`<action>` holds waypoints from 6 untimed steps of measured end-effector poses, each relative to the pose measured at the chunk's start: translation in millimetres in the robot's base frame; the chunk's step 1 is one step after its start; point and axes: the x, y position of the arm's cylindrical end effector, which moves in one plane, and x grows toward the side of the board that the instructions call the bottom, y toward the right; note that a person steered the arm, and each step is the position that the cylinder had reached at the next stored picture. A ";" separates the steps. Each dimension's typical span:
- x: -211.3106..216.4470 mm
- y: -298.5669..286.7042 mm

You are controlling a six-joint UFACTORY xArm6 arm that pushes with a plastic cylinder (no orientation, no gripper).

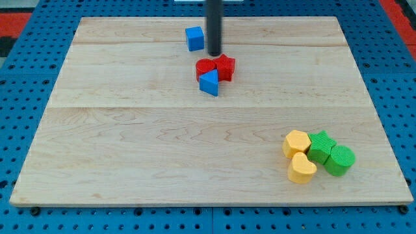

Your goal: Move the red star to the bottom of the blue cube

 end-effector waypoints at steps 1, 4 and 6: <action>7.7 77.9; 74.1 52.4; 57.7 -40.0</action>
